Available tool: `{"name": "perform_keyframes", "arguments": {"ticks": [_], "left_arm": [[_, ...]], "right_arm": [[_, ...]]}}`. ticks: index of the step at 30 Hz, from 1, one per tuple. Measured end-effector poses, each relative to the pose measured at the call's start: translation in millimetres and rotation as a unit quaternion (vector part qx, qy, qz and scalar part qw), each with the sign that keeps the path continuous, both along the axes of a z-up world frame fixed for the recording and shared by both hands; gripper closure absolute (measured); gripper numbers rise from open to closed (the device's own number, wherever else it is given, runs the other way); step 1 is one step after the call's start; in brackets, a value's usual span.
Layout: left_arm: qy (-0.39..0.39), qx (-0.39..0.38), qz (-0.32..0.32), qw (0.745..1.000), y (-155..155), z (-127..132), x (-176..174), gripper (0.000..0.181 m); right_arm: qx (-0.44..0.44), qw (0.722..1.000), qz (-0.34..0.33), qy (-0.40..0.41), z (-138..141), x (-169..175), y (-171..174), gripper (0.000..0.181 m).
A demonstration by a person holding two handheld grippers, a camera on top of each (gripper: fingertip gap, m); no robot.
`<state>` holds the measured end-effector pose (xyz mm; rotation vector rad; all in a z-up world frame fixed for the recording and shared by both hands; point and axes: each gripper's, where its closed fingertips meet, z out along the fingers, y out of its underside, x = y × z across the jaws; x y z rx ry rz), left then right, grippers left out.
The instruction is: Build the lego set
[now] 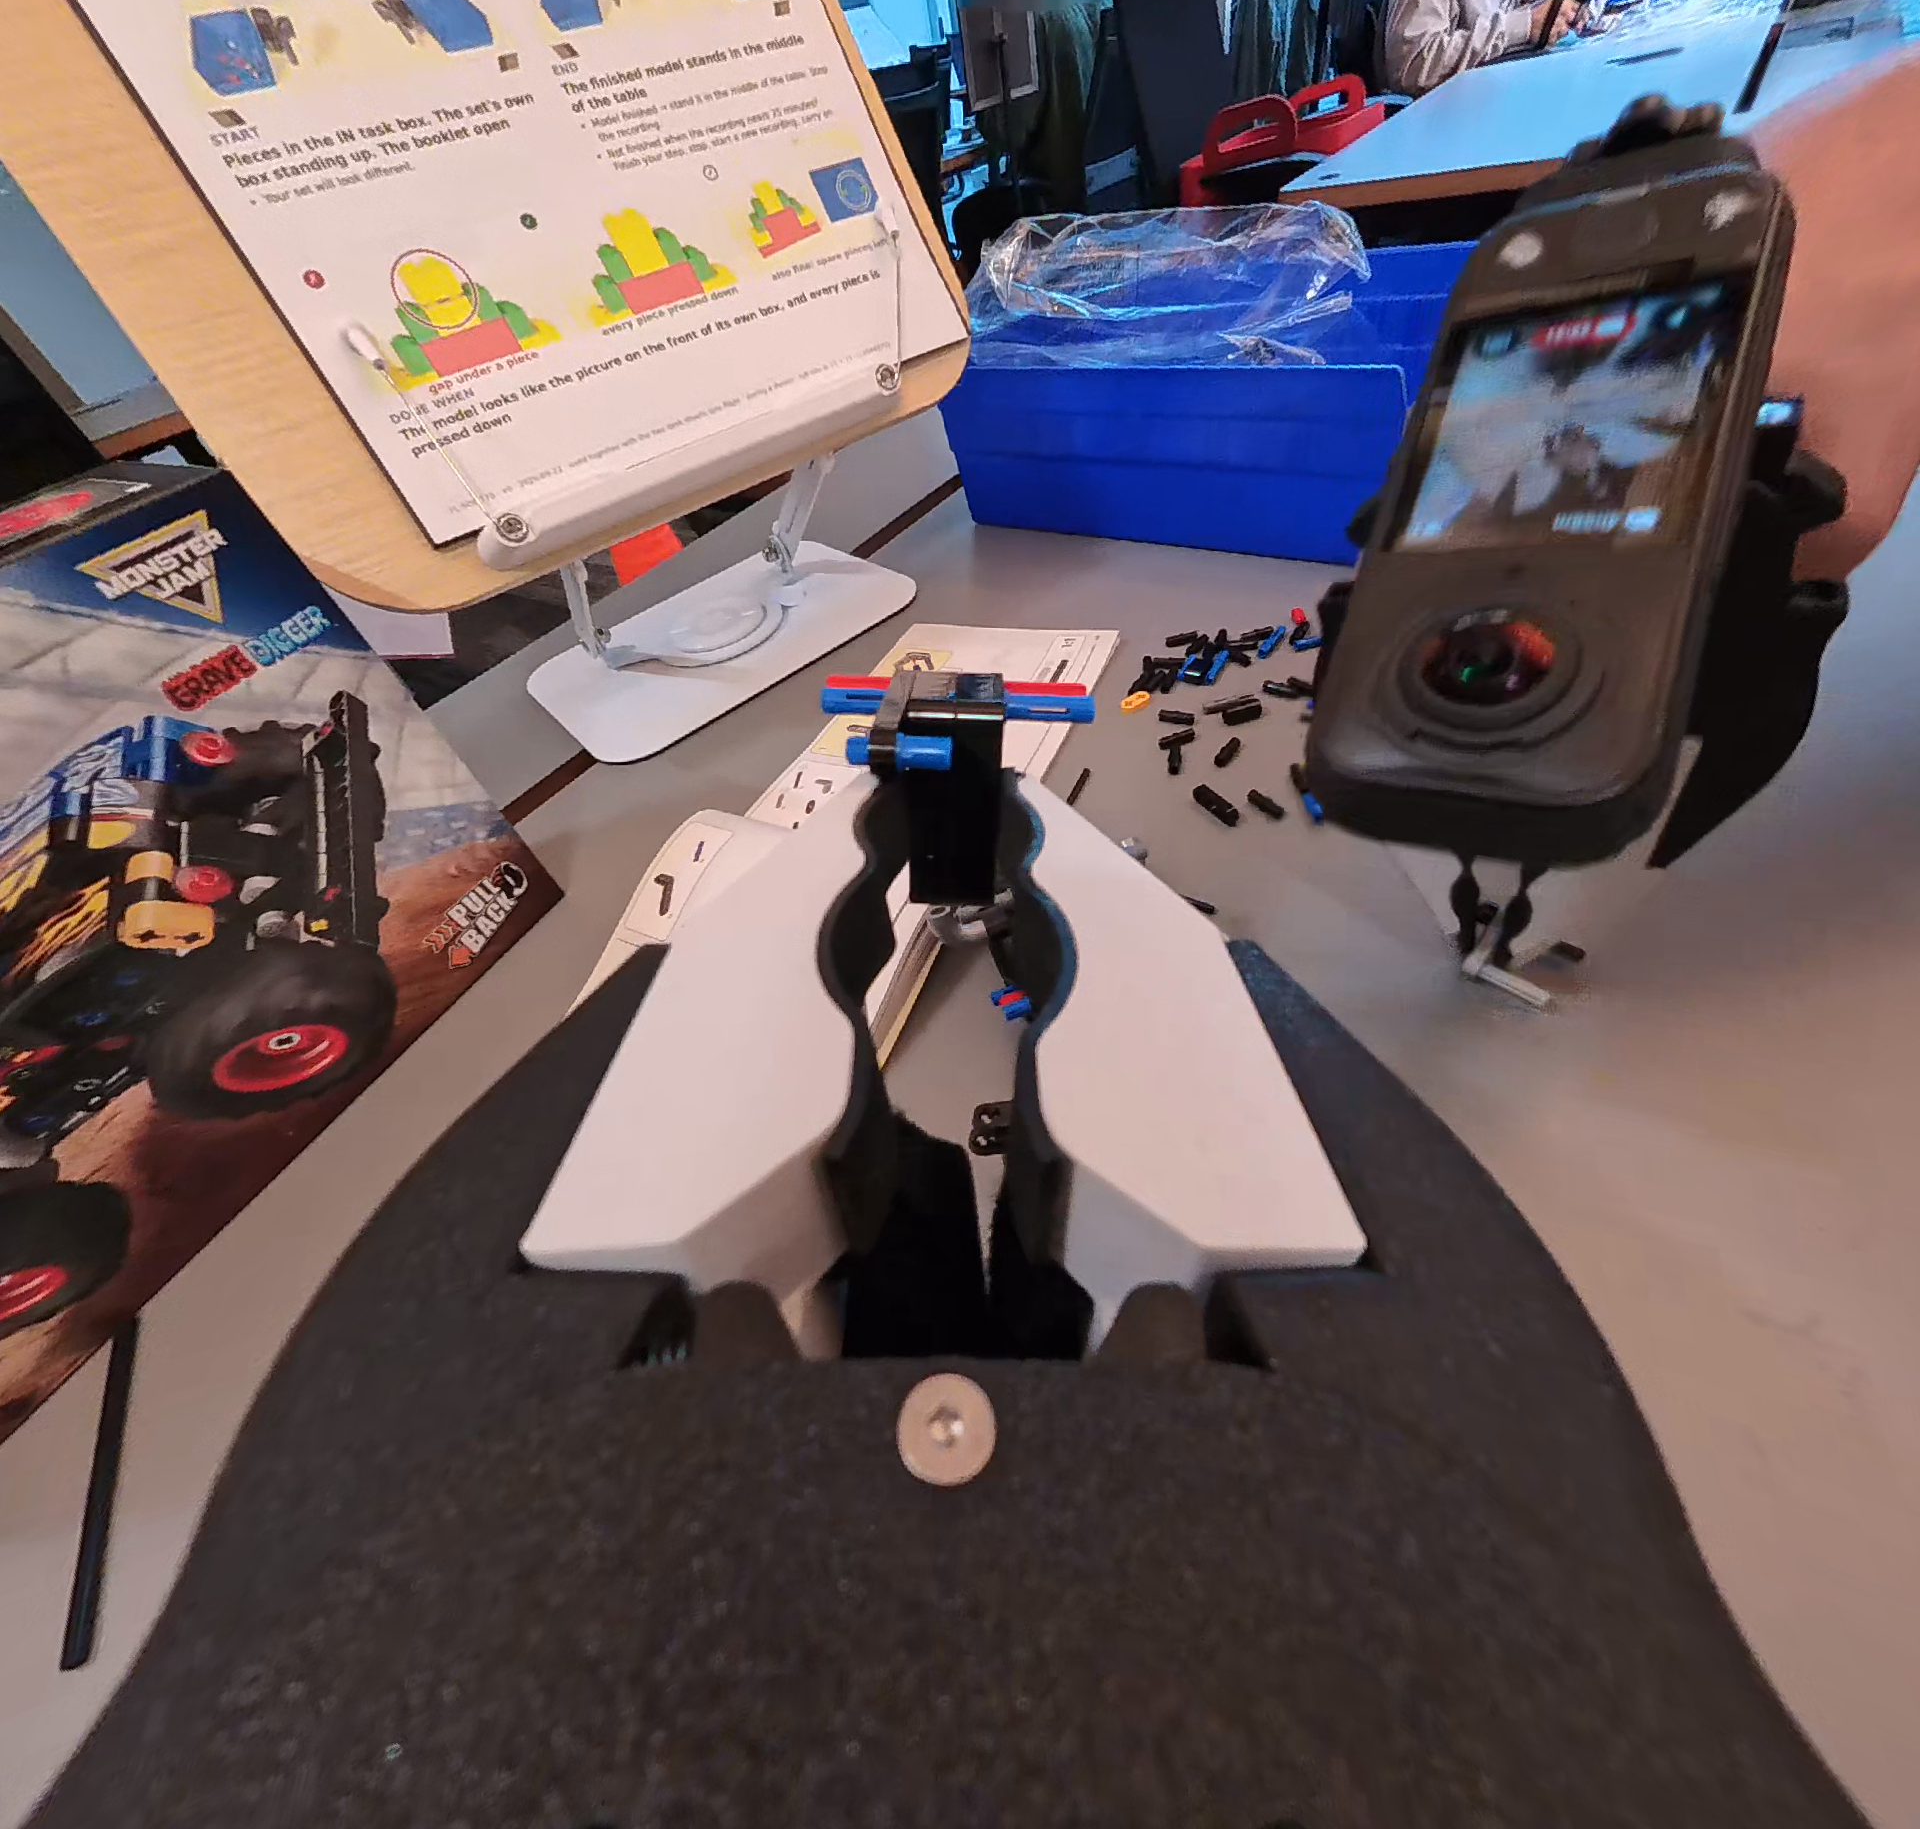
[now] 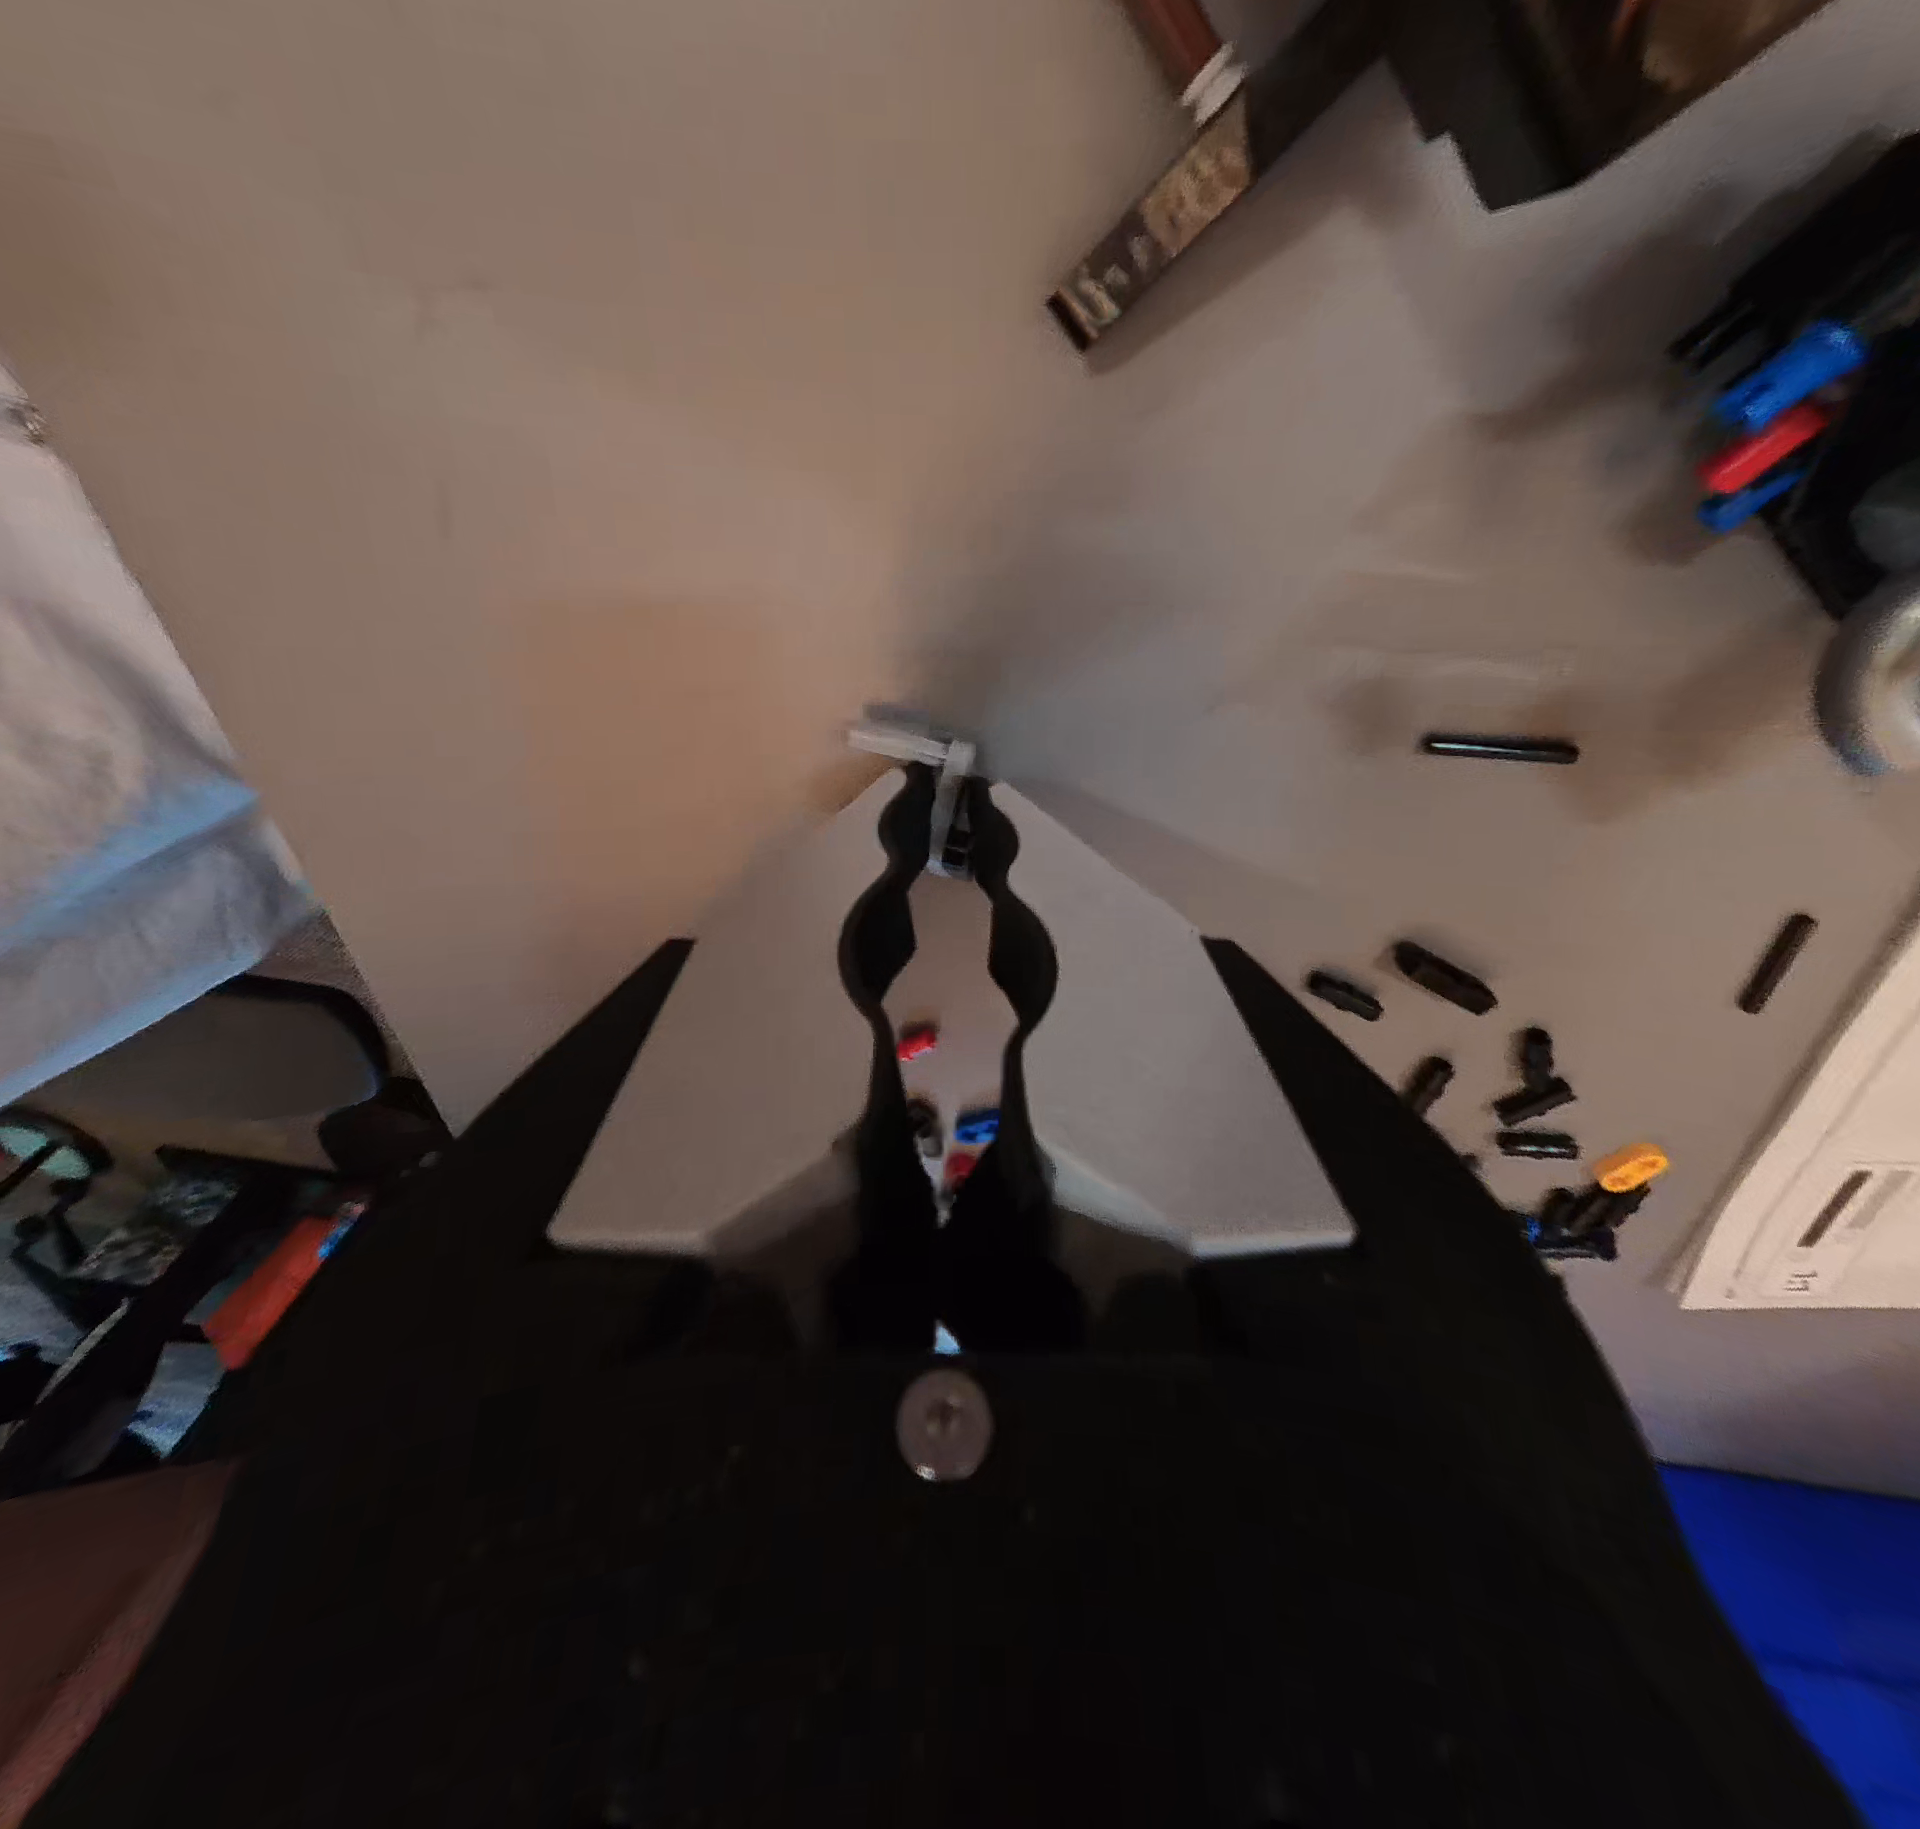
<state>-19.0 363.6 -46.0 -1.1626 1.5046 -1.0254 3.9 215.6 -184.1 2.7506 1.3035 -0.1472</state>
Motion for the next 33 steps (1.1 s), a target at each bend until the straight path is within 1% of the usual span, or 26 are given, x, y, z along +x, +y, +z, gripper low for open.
{"name": "perform_keyframes", "arguments": {"ticks": [3, 4, 6, 8, 9, 11, 12, 13, 14, 16, 17, 20, 21, 22, 24, 26, 28, 30, 33], "left_arm": [[-0.005, 0.0, 0.002, 1.0, 1.8, 3.5, -1.4, 0.167], [-0.007, -0.001, 0.004, 1.0, 3.3, 4.8, -2.0, 0.167], [-0.008, -0.005, 0.006, 1.0, 6.5, 5.9, -2.8, 0.167], [-0.007, -0.009, 0.005, 1.0, 9.5, 4.5, -2.7, 0.166], [-0.004, -0.01, 0.004, 1.0, 10.8, 2.5, -2.3, 0.167], [0.001, -0.016, -0.005, 1.0, 11.6, -3.4, -1.6, 0.167], [0.005, -0.019, -0.012, 1.0, 11.6, -6.7, -1.2, 0.167], [0.009, -0.022, -0.016, 1.0, 12.5, -10.1, -0.8, 0.167], [0.013, -0.027, -0.019, 0.999, 13.8, -13.4, -1.2, 0.167], [0.018, -0.04, -0.023, 0.999, 18.4, -20.4, -2.7, 0.167], [0.019, -0.047, -0.022, 0.998, 21.2, -24.4, -3.8, 0.167], [0.022, -0.053, -0.017, 0.998, 26.9, -33.1, -4.8, 0.167], [0.024, -0.052, -0.019, 0.998, 26.9, -34.1, -4.2, 0.166], [0.026, -0.05, -0.02, 0.998, 26.7, -35.3, -4.0, 0.166], [0.027, -0.045, -0.015, 0.998, 28.6, -37.6, -3.9, 0.167], [0.031, -0.037, -0.013, 0.999, 30.6, -40.7, -3.4, 0.167], [0.038, -0.026, -0.011, 0.999, 35.4, -45.2, -3.4, 0.166], [0.043, -0.033, -0.007, 0.999, 42.1, -47.4, -4.1, 0.167], [0.04, -0.071, -0.005, 0.997, 49.3, -45.6, -5.2, 0.167]], "right_arm": [[0.049, 0.998, 0.003, 0.038, 17.2, 2.8, 9.2, 0.176], [0.076, 0.995, 0.004, 0.066, 26.0, 3.7, 14.9, 0.176], [0.138, 0.976, -0.012, 0.166, 49.6, 0.9, 29.5, 0.176], [0.209, 0.938, -0.036, 0.275, 76.3, 4.9, 46.9, 0.176], [0.245, 0.913, -0.053, 0.323, 88.2, 10.6, 55.7, 0.176], [0.286, 0.856, -0.075, 0.423, 107.4, 17.2, 61.2, 0.176], [0.313, 0.834, -0.087, 0.446, 111.0, 24.5, 65.0, 0.176], [0.342, 0.818, -0.093, 0.454, 110.2, 32.7, 67.7, 0.176], [0.364, 0.81, -0.093, 0.45, 105.7, 40.2, 68.7, 0.176], [0.427, 0.802, -0.113, 0.402, 94.4, 63.3, 79.1, 0.176], [0.446, 0.796, -0.123, 0.391, 92.0, 71.9, 81.8, 0.176], [0.442, 0.794, -0.177, 0.377, 86.9, 90.4, 83.8, 0.176], [0.448, 0.789, -0.195, 0.372, 86.8, 95.6, 83.9, 0.176], [0.455, 0.786, -0.202, 0.367, 86.5, 99.1, 82.2, 0.176], [0.479, 0.785, -0.211, 0.331, 85.7, 111.5, 79.1, 0.175], [0.504, 0.774, -0.215, 0.318, 90.4, 118.3, 76.9, 0.175], [0.513, 0.779, -0.219, 0.286, 87.1, 128.5, 78.1, 0.175], [0.523, 0.769, -0.218, 0.298, 91.0, 130.6, 78.2, 0.175], [0.489, 0.752, -0.242, 0.369, 93.4, 122.1, 77.4, 0.176]]}}
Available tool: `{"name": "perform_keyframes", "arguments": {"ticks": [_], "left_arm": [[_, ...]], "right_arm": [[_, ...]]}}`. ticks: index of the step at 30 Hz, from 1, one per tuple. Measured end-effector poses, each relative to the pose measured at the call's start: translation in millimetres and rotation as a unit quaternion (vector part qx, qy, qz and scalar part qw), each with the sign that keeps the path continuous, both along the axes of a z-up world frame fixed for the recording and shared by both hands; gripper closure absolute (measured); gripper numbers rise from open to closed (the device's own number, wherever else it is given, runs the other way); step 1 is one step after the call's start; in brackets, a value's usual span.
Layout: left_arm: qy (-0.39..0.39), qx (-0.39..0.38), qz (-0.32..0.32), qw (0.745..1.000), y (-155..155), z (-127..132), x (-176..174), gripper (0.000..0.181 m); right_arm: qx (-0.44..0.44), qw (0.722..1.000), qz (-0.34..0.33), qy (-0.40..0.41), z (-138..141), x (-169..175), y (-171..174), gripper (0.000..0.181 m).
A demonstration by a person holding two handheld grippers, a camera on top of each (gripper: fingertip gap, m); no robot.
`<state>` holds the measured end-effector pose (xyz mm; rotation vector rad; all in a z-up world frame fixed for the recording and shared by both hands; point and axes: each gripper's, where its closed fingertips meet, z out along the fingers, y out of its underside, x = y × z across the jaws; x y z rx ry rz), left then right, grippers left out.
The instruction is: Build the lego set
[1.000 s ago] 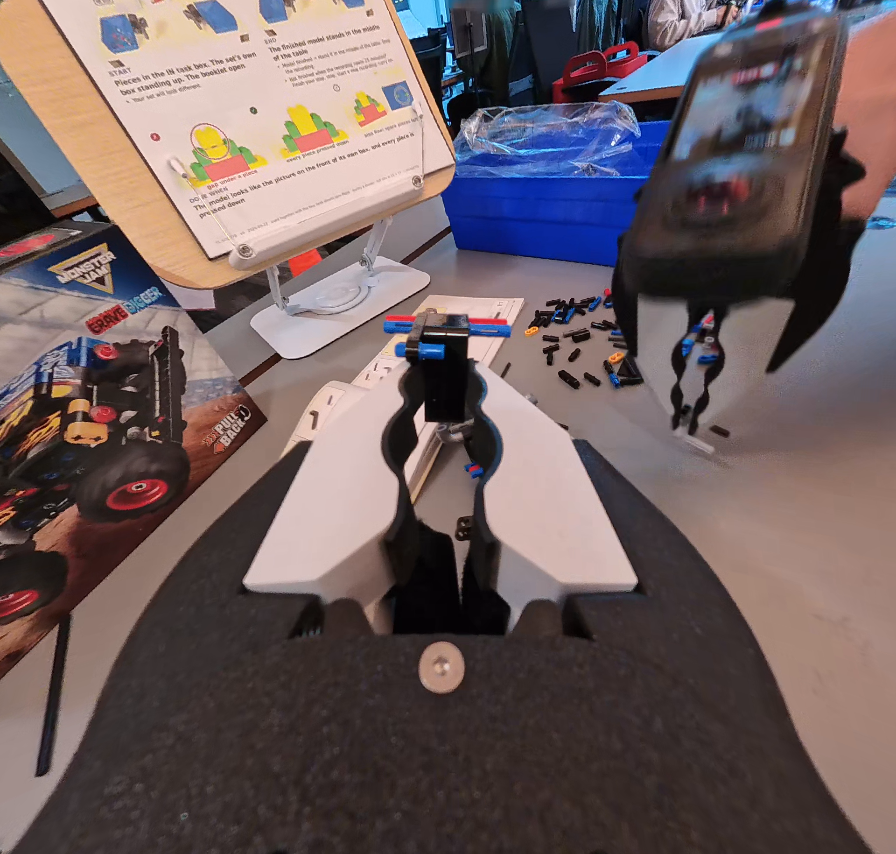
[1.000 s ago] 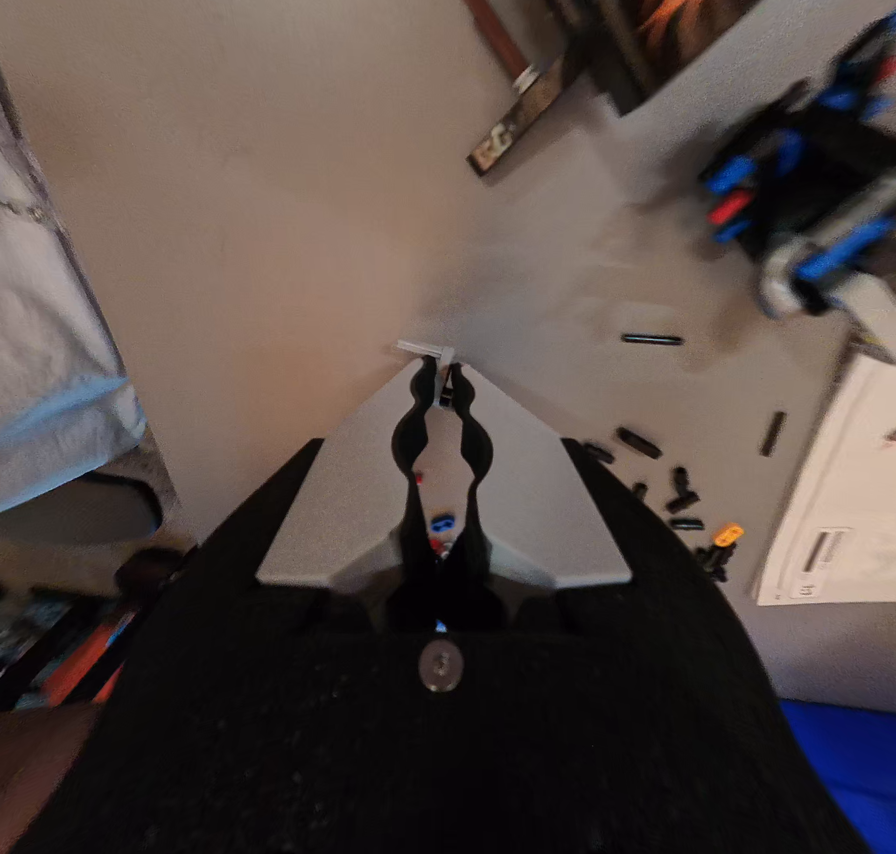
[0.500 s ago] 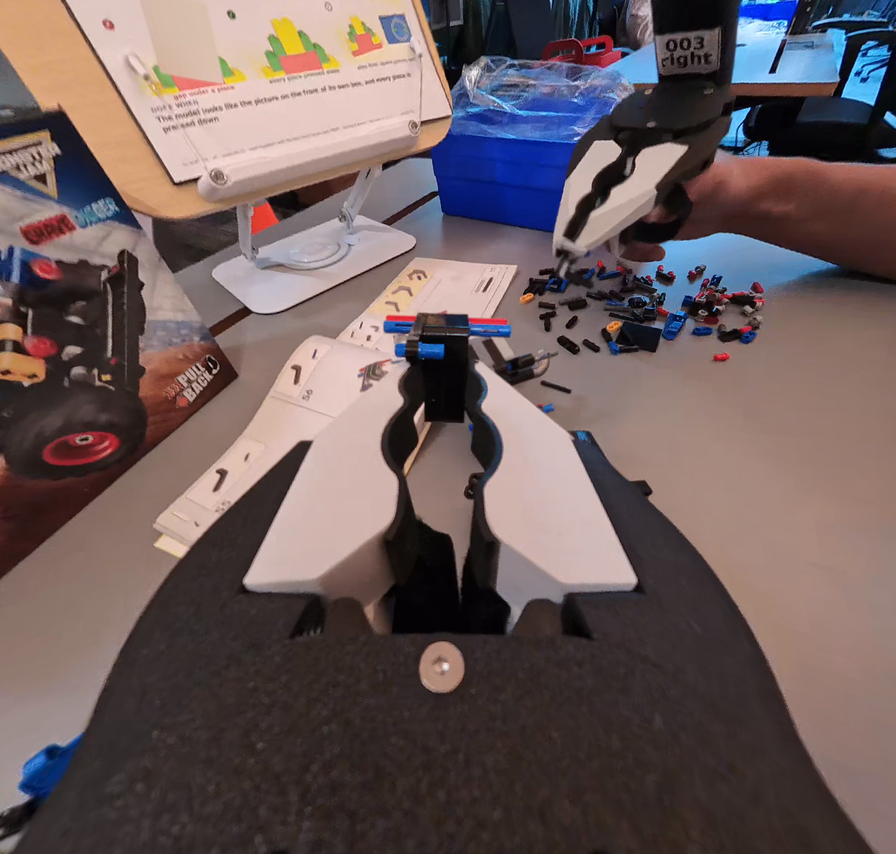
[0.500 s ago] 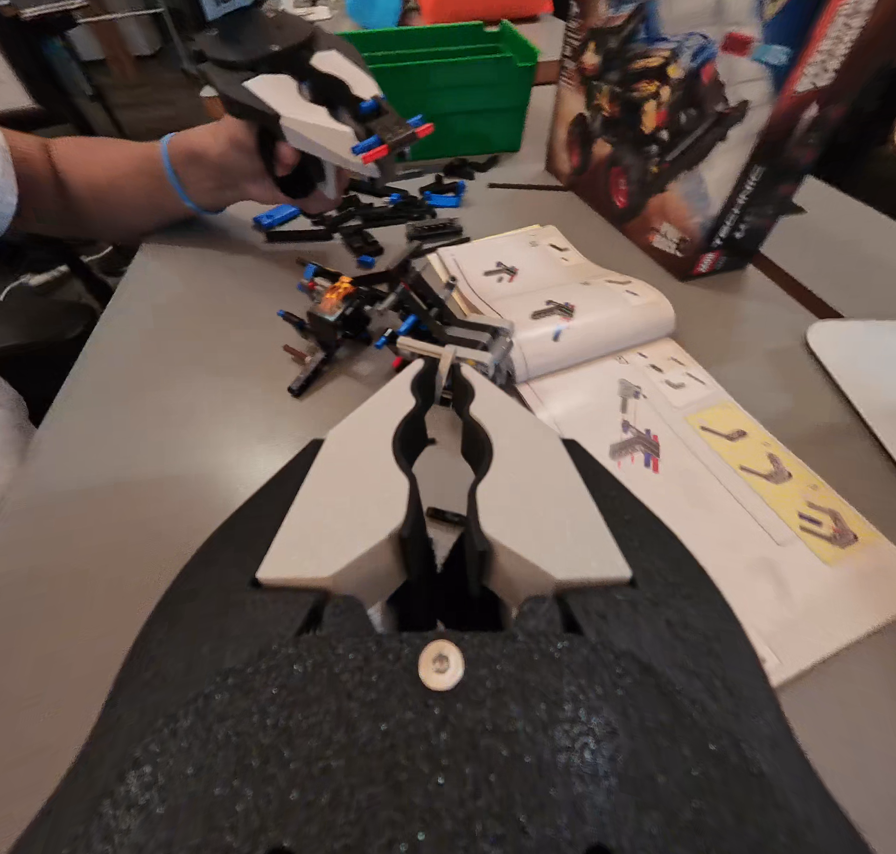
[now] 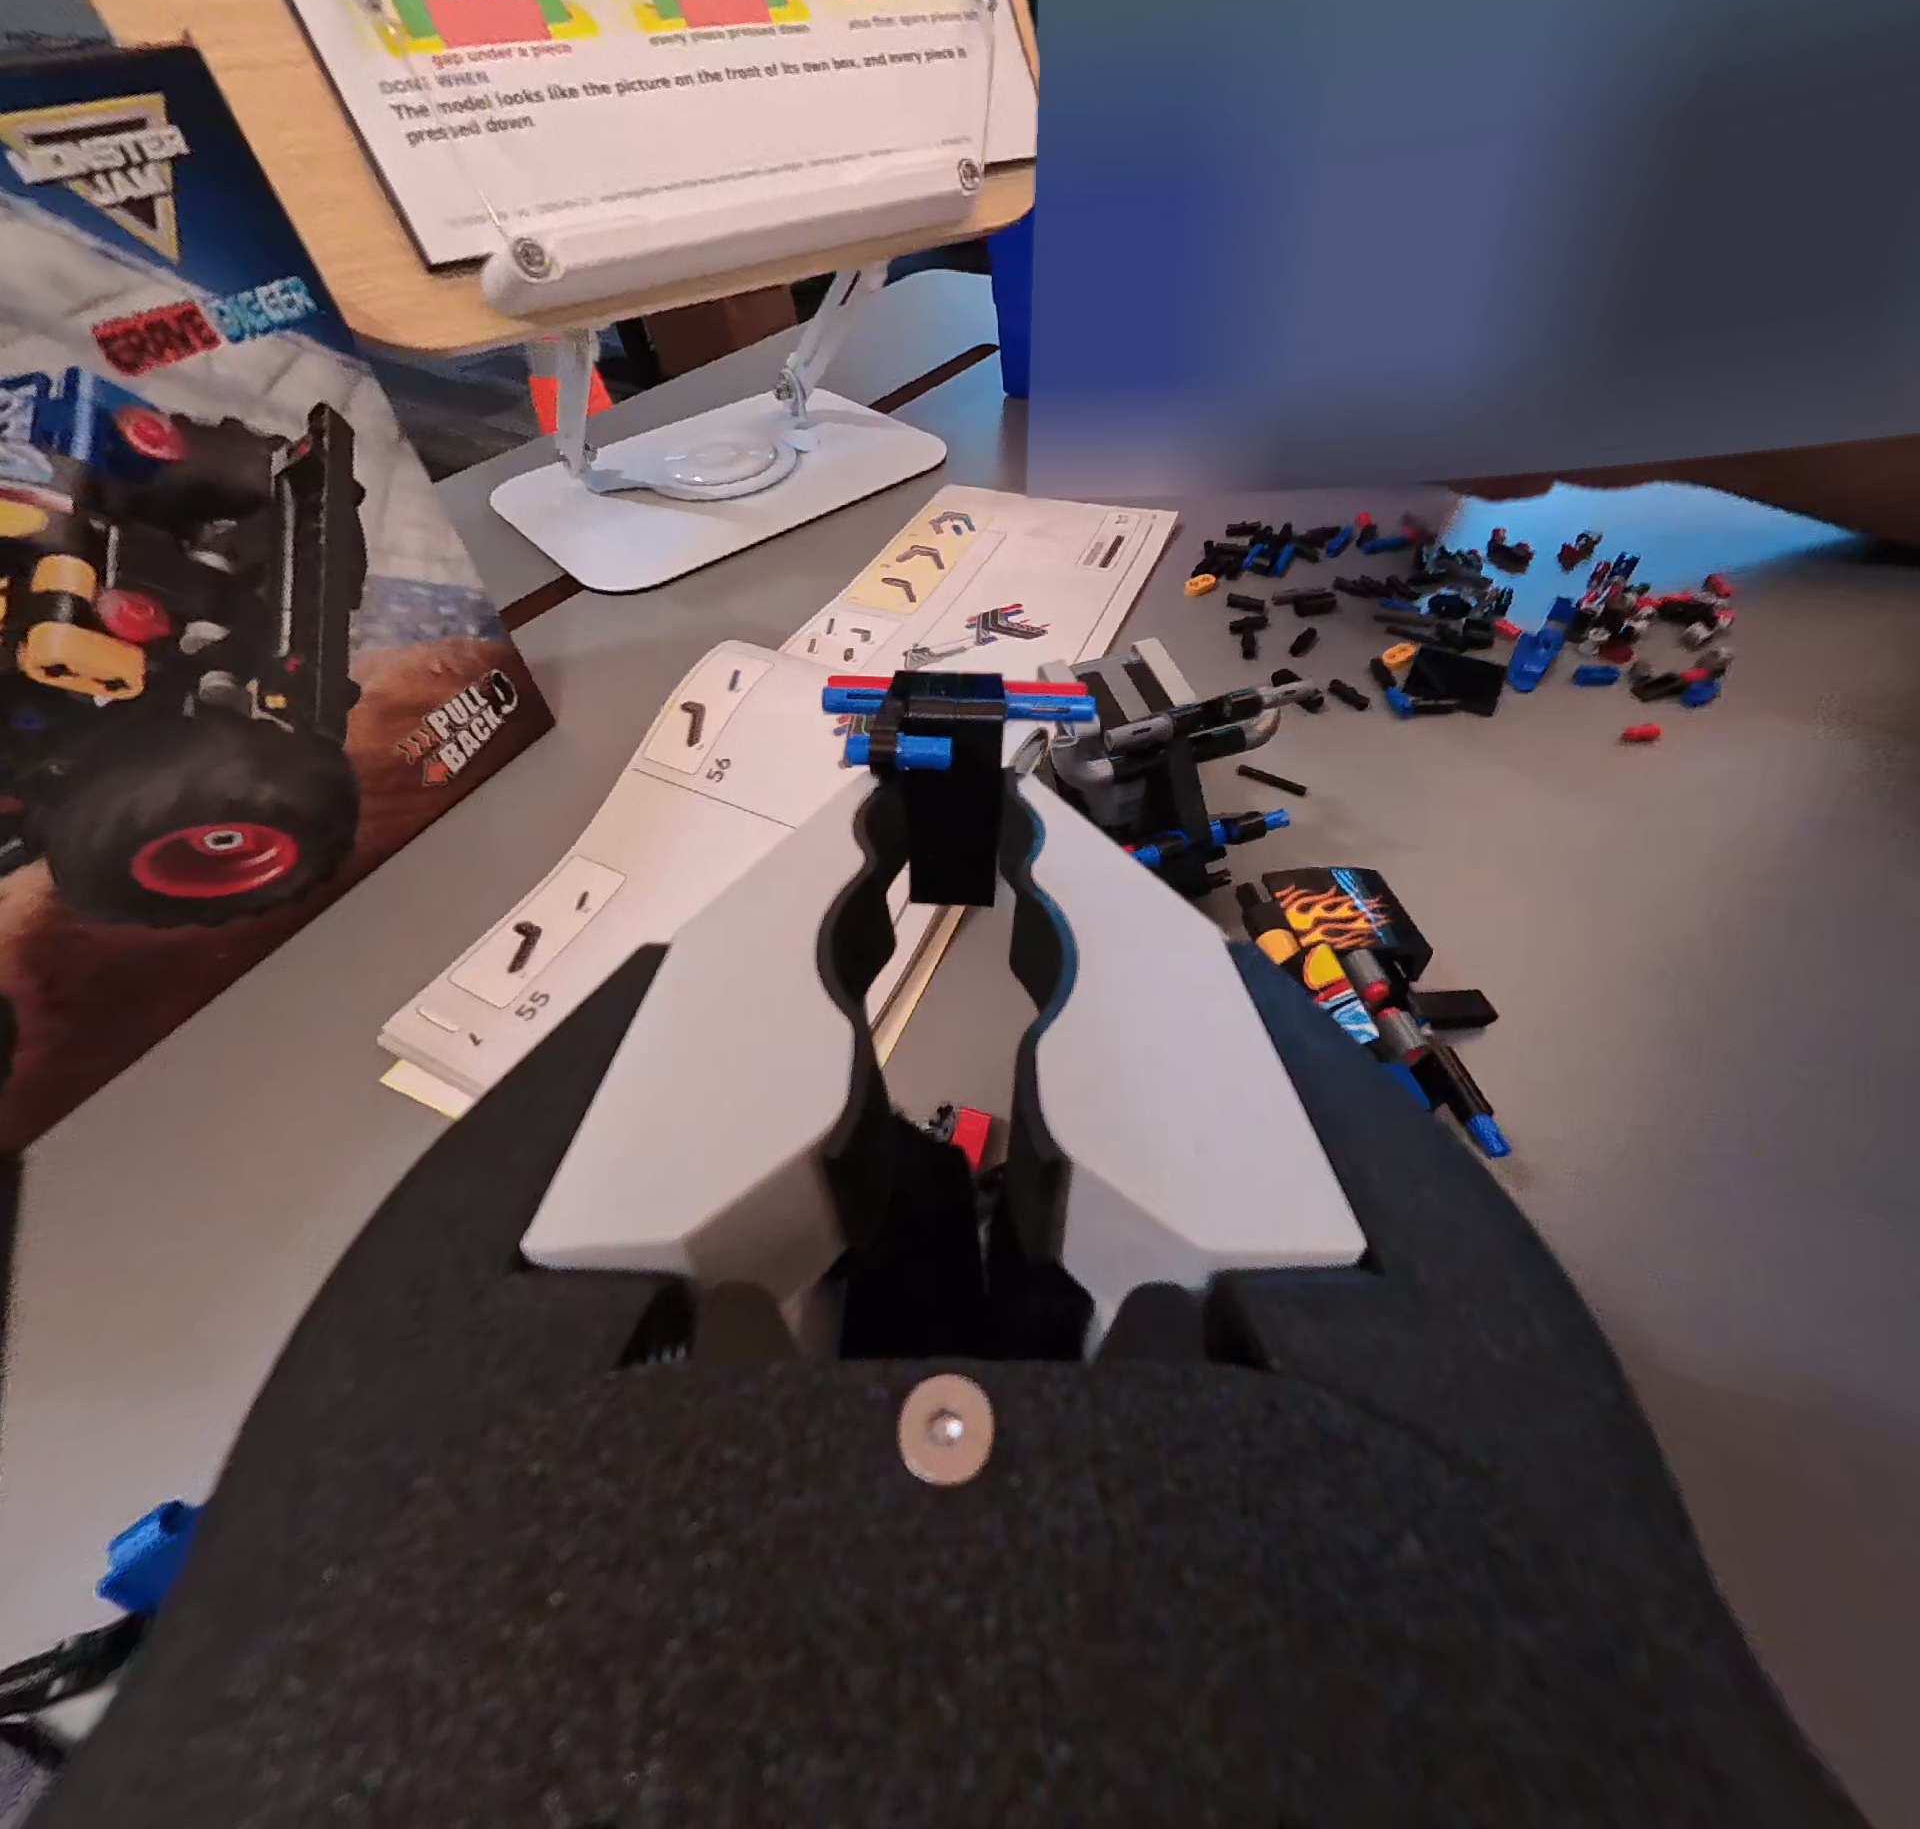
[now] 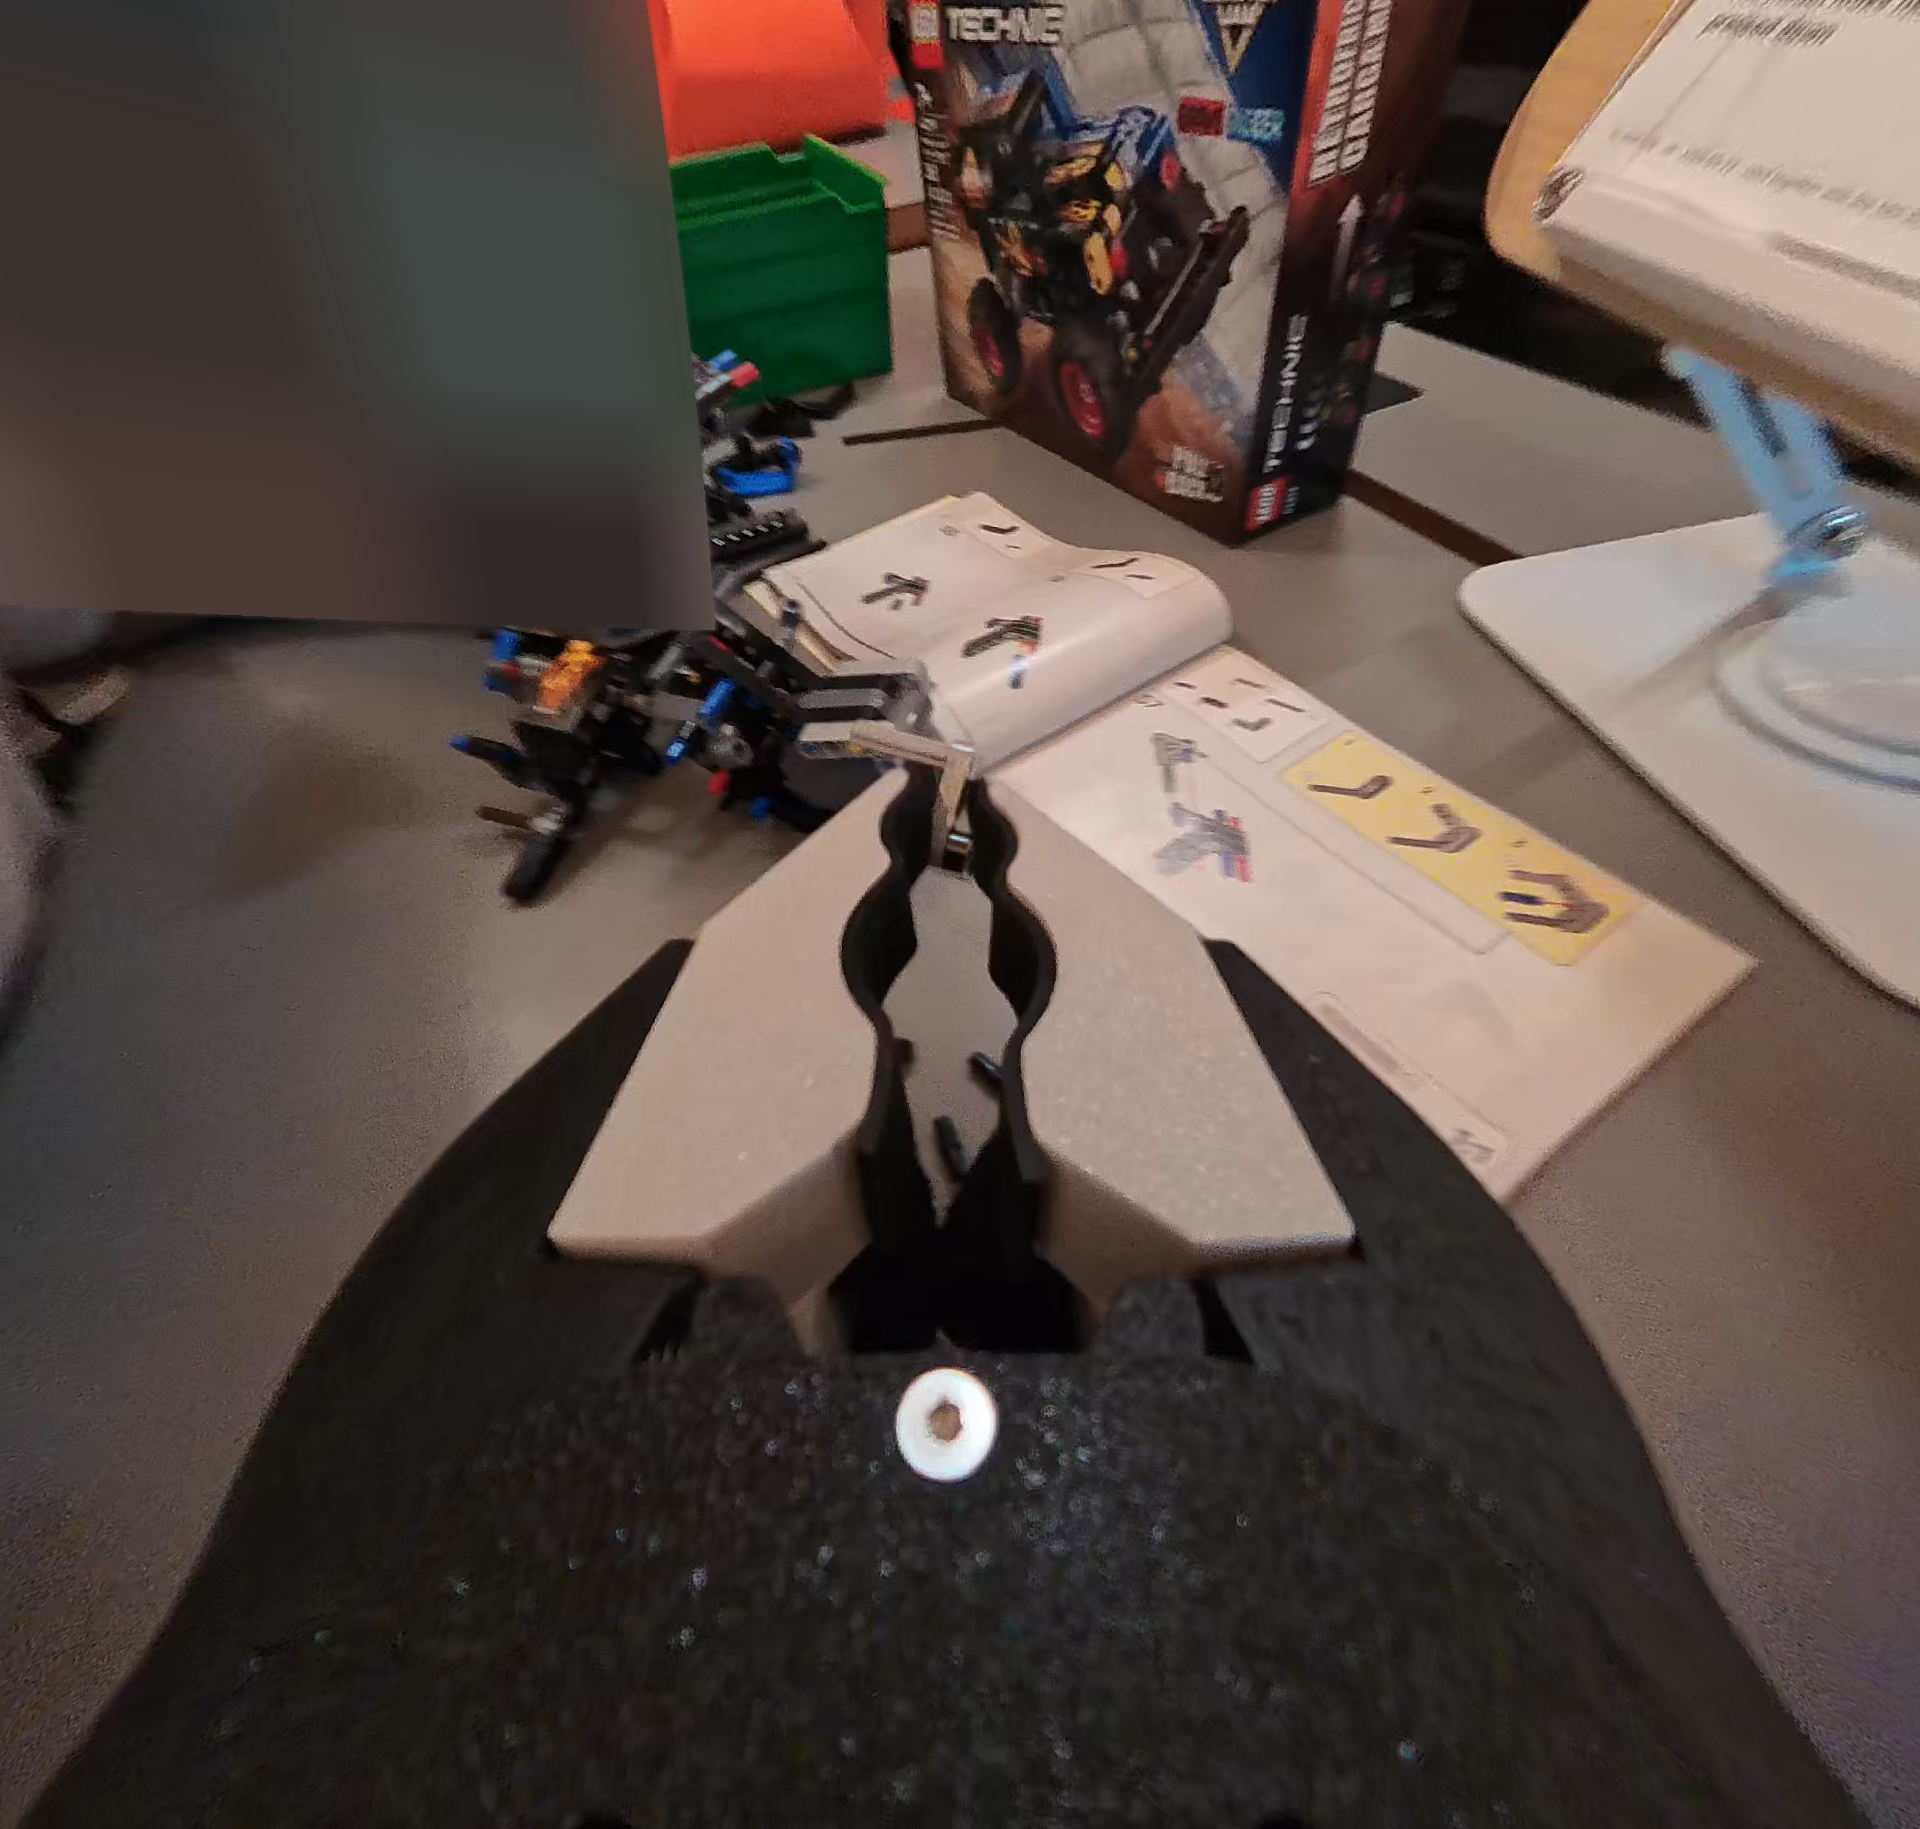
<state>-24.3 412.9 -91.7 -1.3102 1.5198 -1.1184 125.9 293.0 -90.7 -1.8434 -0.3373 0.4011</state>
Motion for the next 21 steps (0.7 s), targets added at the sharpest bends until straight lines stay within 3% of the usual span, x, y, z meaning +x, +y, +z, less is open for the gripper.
{"name": "perform_keyframes", "arguments": {"ticks": [21], "left_arm": [[-0.001, -0.015, -0.007, 1.0, -4.0, 0.1, 0.0, 0.166]], "right_arm": [[-0.011, 0.999, 0.013, -0.04, -19.4, -4.2, 1.8, 0.175]]}}
